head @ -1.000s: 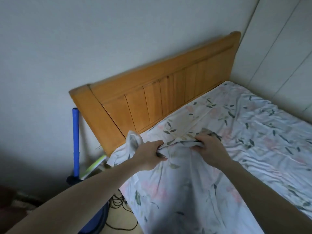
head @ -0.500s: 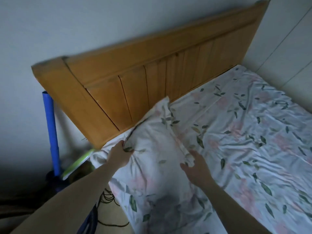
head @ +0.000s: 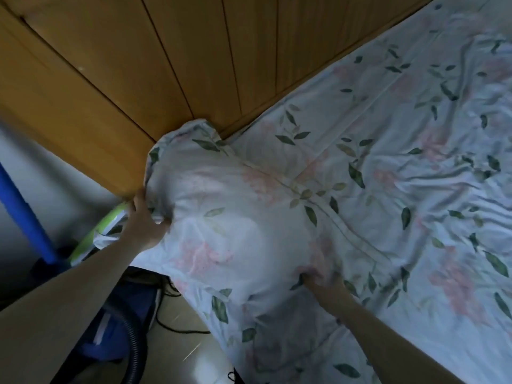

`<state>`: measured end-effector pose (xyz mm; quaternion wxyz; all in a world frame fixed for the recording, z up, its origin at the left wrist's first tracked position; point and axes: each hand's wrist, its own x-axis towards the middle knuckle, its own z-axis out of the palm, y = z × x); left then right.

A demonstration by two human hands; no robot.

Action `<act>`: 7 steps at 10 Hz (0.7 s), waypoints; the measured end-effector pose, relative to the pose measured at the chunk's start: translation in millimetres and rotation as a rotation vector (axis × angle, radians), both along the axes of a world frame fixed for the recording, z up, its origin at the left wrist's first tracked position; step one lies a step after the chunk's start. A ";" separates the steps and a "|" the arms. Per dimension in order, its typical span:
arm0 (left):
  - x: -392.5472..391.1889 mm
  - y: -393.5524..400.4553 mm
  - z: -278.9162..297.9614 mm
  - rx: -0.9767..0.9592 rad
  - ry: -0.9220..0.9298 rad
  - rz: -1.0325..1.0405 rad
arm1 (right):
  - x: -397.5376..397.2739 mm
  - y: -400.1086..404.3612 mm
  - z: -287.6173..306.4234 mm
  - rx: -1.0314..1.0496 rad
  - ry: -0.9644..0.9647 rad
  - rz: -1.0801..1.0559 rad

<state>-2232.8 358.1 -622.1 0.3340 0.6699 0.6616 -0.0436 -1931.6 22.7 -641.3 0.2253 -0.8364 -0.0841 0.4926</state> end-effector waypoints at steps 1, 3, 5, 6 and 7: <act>-2.5 9.2 -28.0 0.027 0.010 -0.051 | -7.5 17.8 -27.3 -0.043 -0.004 -0.023; 3.4 23.5 -36.4 -0.045 -0.005 0.055 | -20.3 43.5 -43.9 0.084 -0.123 -0.189; 17.9 10.7 8.8 0.063 -0.247 0.118 | 1.0 64.6 1.9 0.308 -0.318 -0.361; 27.6 -11.1 40.9 0.110 -0.366 0.145 | 37.4 89.0 46.0 0.382 -0.479 -0.357; 47.0 -40.0 68.7 0.089 -0.528 0.243 | 87.3 118.2 89.0 0.406 -0.640 -0.341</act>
